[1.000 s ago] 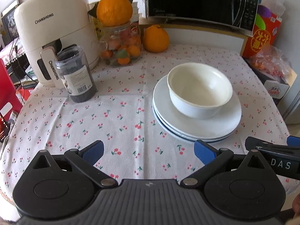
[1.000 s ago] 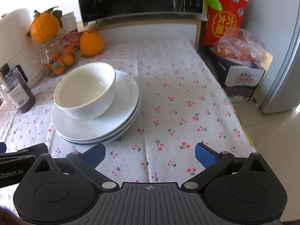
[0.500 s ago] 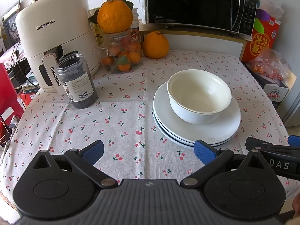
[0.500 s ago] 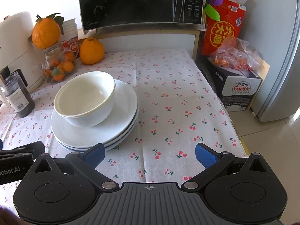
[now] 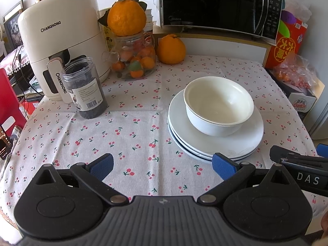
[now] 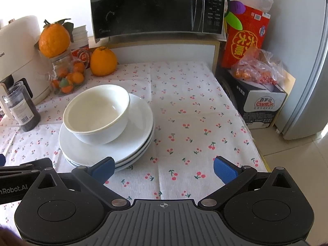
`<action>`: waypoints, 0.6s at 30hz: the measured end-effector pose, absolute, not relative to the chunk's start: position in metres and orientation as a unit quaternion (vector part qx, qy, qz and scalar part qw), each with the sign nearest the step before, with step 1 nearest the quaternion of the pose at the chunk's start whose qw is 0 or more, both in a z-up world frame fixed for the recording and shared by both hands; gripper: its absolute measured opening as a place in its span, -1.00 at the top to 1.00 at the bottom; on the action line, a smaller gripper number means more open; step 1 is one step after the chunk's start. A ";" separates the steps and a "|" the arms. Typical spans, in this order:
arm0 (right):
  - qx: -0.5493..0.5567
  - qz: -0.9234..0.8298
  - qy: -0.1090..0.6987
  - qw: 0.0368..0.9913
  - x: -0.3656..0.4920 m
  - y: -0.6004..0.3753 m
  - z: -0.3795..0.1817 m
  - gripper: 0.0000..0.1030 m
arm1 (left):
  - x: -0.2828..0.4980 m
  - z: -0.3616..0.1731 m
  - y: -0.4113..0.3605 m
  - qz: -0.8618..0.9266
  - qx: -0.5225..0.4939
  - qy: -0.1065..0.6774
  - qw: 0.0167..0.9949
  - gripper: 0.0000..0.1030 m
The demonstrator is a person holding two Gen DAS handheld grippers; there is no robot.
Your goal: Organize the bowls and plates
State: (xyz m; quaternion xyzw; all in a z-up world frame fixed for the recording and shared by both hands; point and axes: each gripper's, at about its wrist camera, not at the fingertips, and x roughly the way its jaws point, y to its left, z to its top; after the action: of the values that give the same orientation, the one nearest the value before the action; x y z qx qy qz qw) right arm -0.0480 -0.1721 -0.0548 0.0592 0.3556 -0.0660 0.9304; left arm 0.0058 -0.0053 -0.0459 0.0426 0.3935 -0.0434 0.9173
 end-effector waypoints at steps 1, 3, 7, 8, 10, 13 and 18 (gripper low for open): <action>0.059 -0.066 0.356 0.930 -0.048 -0.172 -0.055 -1.00 | 0.006 -0.046 -0.005 -0.044 0.043 0.394 0.917 -0.99; 0.060 -0.066 0.357 0.930 -0.048 -0.172 -0.056 -1.00 | 0.006 -0.046 -0.005 -0.044 0.044 0.395 0.917 -0.99; 0.060 -0.066 0.360 0.929 -0.047 -0.172 -0.057 -1.00 | 0.006 -0.046 -0.005 -0.044 0.044 0.395 0.917 -0.99; 0.060 -0.066 0.361 0.928 -0.047 -0.172 -0.057 -1.00 | 0.006 -0.046 -0.005 -0.044 0.044 0.395 0.917 -0.99; 0.060 -0.066 0.361 0.928 -0.047 -0.171 -0.057 -1.00 | 0.006 -0.046 -0.005 -0.044 0.044 0.395 0.916 -0.99; 0.060 -0.066 0.361 0.928 -0.047 -0.171 -0.057 -1.00 | 0.006 -0.046 -0.005 -0.044 0.044 0.396 0.916 -0.99; 0.059 -0.066 0.362 0.928 -0.047 -0.171 -0.057 -1.00 | 0.005 -0.046 -0.006 -0.044 0.043 0.395 0.916 -0.99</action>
State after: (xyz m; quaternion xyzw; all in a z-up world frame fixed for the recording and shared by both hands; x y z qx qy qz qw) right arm -0.0470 -0.1714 -0.0569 0.0593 0.3616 -0.0658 0.9281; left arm 0.0053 -0.0056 -0.0462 0.0433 0.3954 -0.0436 0.9164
